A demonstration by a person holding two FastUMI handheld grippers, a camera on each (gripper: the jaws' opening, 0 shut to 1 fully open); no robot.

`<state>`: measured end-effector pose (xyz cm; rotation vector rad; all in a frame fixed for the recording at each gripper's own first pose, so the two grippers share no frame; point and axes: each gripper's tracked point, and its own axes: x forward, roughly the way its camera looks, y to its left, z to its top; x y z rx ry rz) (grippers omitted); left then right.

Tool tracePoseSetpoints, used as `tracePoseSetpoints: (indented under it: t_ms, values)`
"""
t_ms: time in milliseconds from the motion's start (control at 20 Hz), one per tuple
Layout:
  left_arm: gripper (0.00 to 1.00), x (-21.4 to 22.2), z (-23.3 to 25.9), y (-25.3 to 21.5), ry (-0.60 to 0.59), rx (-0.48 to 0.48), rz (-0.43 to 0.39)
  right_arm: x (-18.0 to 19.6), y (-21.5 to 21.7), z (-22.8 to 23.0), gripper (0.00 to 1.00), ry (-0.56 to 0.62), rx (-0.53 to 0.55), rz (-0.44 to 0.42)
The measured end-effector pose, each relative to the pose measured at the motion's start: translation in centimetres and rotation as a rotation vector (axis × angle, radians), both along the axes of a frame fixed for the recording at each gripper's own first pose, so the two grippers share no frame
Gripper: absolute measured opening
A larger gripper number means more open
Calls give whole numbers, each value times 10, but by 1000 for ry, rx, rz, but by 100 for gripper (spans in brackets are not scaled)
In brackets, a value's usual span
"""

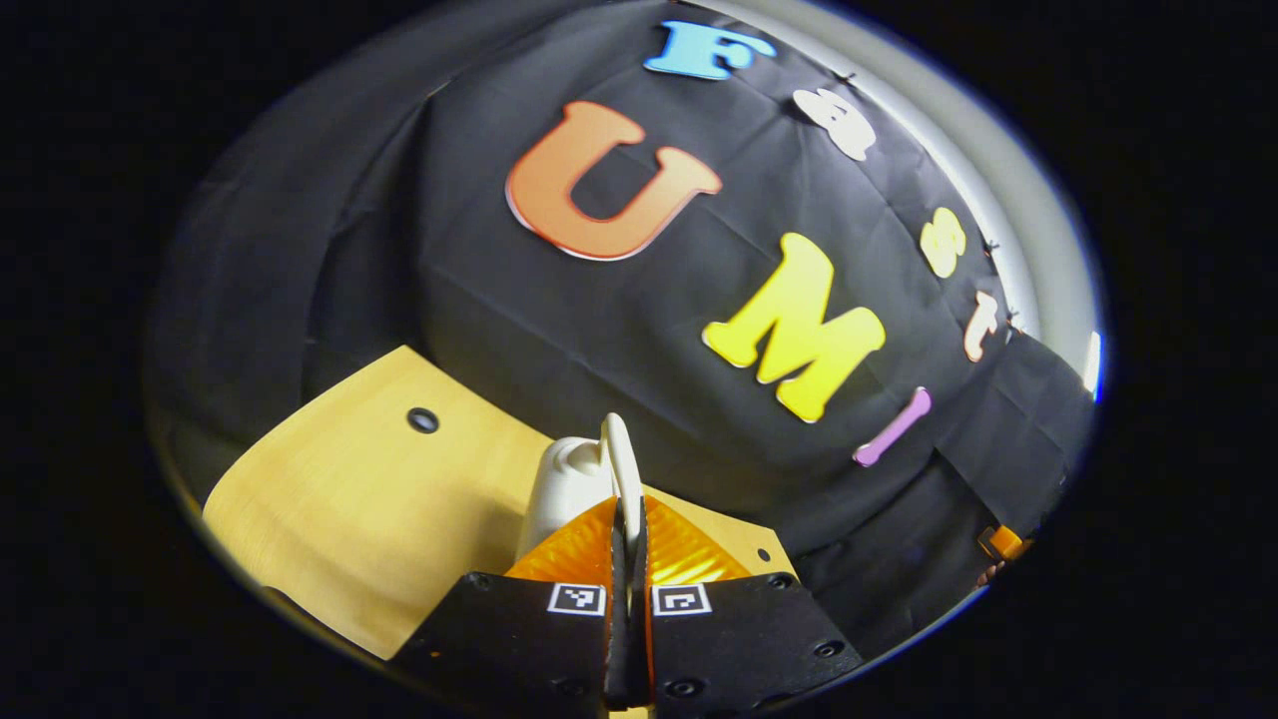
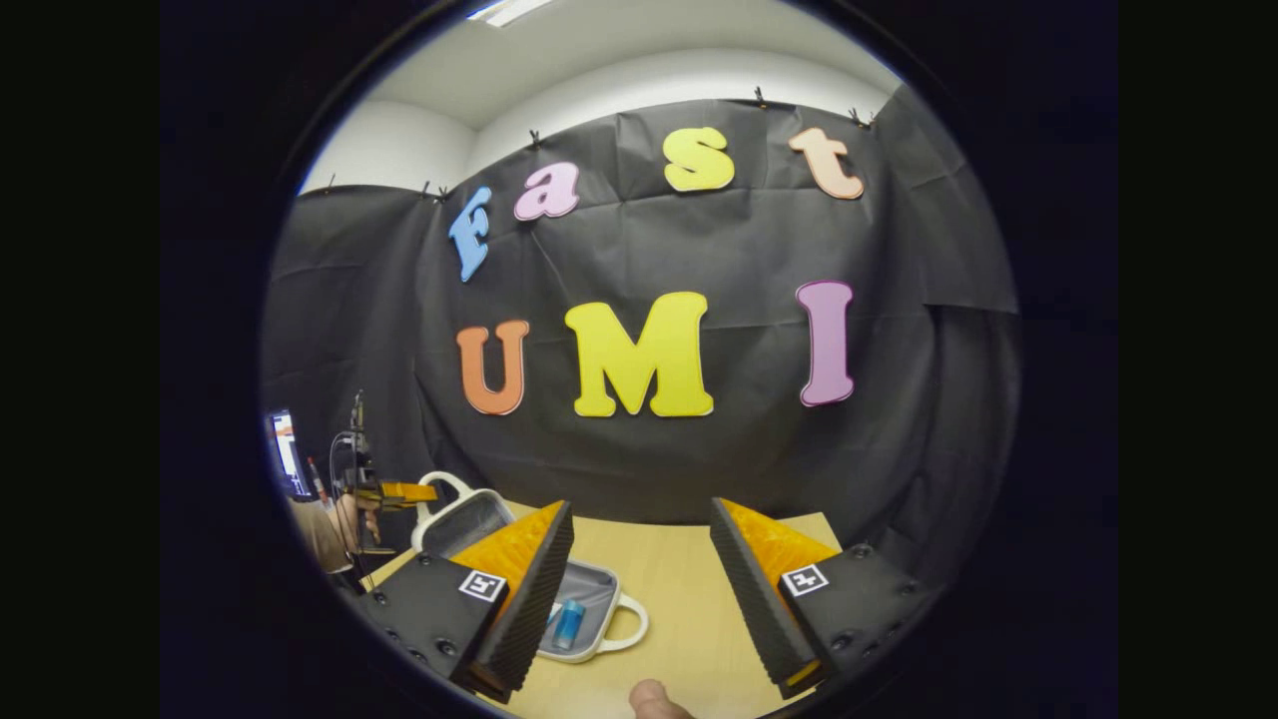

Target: First open the suitcase, pack the skin care products into it, and then close the suitcase.

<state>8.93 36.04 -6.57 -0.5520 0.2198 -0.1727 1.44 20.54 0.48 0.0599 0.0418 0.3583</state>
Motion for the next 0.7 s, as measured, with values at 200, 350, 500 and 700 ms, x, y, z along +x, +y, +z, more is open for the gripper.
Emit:
tracePoseSetpoints:
  t_ms: [200,350,500,700]
  values:
    - [3,-2,8,-61,-8,3,-64,-3,-16,1,81,-9,-2,24]
    - [3,-7,4,-98,-1,-12,-98,-6,-30,3,77,-22,-8,23]
    - [3,-5,-6,-133,15,-38,-128,-7,-40,2,81,-25,-9,29]
    - [3,-1,-30,-185,60,-39,-179,-6,-59,5,81,-54,-28,-4]
